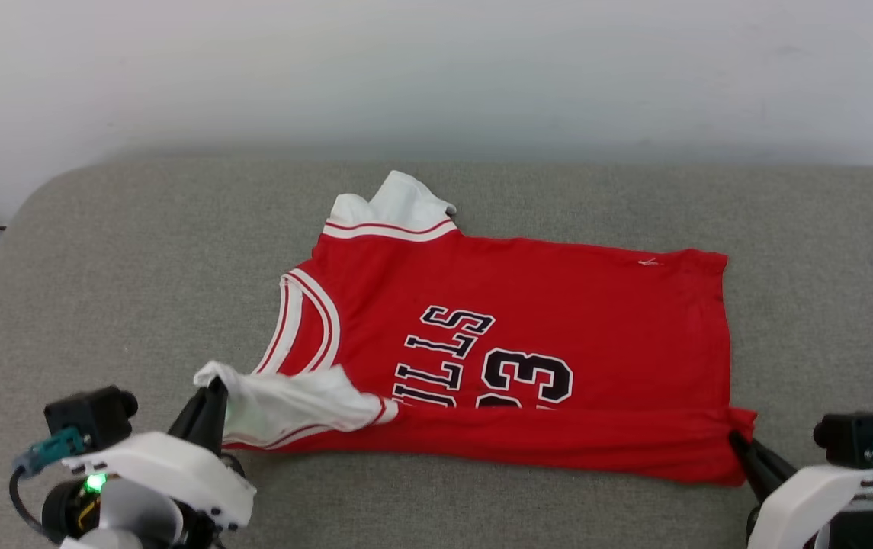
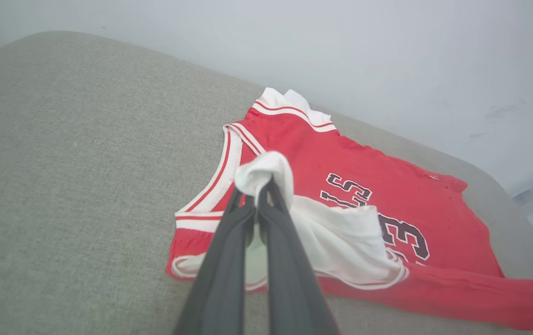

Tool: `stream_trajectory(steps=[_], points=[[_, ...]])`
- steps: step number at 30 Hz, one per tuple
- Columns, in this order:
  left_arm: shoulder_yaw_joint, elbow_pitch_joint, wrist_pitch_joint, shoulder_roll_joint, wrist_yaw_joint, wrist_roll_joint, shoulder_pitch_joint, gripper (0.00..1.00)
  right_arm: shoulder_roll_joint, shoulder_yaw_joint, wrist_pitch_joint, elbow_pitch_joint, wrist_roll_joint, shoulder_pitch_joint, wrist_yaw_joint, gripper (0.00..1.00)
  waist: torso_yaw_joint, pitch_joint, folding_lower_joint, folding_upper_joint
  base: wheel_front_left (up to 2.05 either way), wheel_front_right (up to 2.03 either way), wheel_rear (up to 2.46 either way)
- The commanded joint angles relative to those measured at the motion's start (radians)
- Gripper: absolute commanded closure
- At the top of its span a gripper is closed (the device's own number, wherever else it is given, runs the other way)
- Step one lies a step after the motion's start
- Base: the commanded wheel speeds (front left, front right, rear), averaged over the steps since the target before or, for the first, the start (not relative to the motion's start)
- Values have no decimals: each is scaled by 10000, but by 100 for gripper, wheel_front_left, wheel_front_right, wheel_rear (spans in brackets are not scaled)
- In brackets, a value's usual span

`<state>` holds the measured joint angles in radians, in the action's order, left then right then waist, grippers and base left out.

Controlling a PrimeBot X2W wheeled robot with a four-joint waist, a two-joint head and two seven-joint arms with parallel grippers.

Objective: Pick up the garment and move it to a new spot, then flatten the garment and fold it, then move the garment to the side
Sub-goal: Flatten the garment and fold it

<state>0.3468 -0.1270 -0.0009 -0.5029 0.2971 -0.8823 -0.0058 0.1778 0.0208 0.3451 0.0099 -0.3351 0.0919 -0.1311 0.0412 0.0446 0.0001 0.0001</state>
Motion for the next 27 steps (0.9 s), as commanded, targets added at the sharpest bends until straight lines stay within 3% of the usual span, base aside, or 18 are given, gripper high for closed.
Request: stream_trajectory(steps=[1, 10, 19, 20, 21, 22, 27], points=[[29, 358, -110, 107, -218, 117, -636, 100, 75, 37, 42, 133, 64, -445, 7, 100, -66, 554, -1, -1, 0, 0, 0], [326, 3049, -219, 787, -1338, 19, -3029, 100, 246, -75, 132, 1036, 231, -1893, 9, 100, -218, 1871, -1, -1, 0, 0, 0], [760, 6071, 305, 1359, -2395, -382, -4249, 100, 339, -630, -197, 2275, 40, -2392, 11, 98, -320, 2243, -1, -1, 0, 0, 0], [778, 6286, 337, 1407, -2469, -442, -4309, 95, 295, -674, -226, 2353, -89, -2412, 11, 76, -327, 2231, -1, -1, 0, 0, 0], [797, 6514, 389, 1462, -2546, -490, -4359, 59, 293, -733, -319, 2388, -171, -2435, 9, 55, -333, 2210, -1, -1, 0, 0, 0], [806, 6670, 371, 1501, -2645, -500, -4415, 3, 361, -839, -473, 2370, -188, -2468, 9, 4, -341, 2181, -1, -1, 0, 0, 0], [611, 7207, -343, 1452, -2848, -400, -4685, 0, 301, -843, -2132, 2072, -296, -2538, 8, 0, -298, 1860, -1, -1, 0, 0, 0]])
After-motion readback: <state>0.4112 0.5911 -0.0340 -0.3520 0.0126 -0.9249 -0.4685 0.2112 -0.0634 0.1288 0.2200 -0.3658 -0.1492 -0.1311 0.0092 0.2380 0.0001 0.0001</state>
